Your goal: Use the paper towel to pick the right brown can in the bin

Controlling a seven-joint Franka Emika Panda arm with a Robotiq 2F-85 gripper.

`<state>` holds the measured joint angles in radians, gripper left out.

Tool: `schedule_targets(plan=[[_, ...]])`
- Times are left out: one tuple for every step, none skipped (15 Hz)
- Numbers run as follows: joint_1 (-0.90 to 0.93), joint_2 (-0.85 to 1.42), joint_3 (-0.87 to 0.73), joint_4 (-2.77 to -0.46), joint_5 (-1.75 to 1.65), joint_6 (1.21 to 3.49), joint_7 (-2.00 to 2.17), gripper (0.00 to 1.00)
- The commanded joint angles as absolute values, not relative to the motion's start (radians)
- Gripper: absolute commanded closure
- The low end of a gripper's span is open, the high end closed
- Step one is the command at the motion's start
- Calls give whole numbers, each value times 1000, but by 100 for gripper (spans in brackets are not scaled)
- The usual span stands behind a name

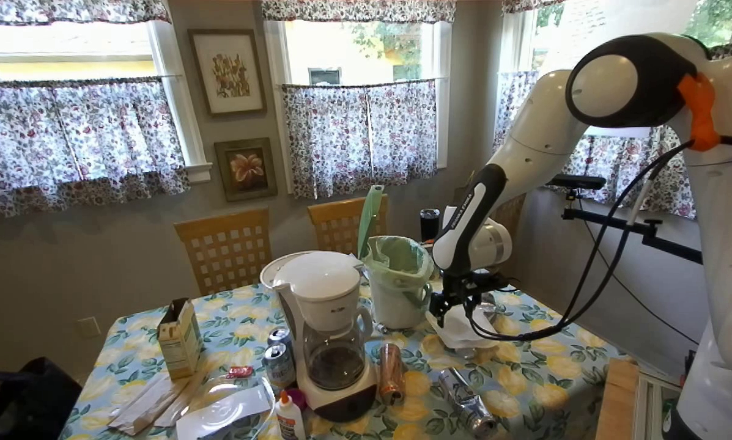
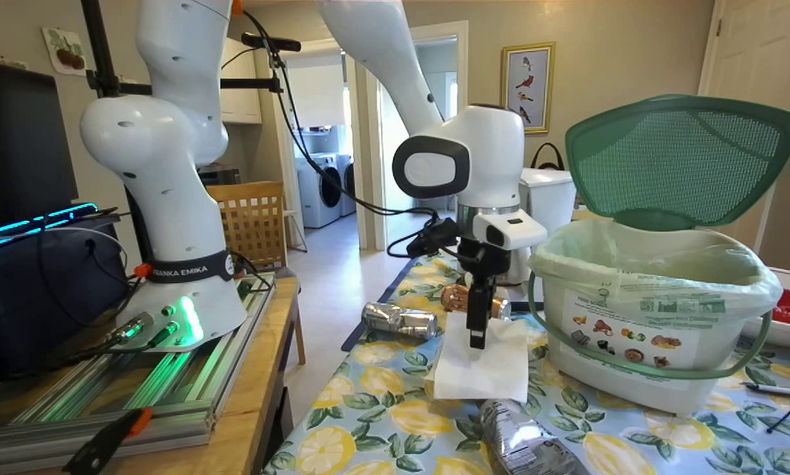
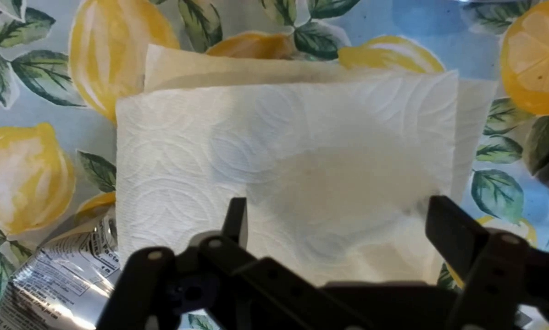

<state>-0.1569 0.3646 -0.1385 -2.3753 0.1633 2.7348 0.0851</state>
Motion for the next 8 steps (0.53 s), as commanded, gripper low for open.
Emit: schedule_targets(plan=[[-152,410,-153,-2335,136,2712,102,0],[-150,422,-156,-2327,132,2709,104,0],[-148,432,-160,-2320,128,2705,107,0],[-145,444,-162,-2311,123,2700,109,0],[-143,453,-165,-2303,118,2694,111,0],[-140,462,-169,-2297,112,2689,114,0],[-138,470,-170,-2290,108,2683,114,0],[-137,479,-170,-2283,104,2677,113,0]])
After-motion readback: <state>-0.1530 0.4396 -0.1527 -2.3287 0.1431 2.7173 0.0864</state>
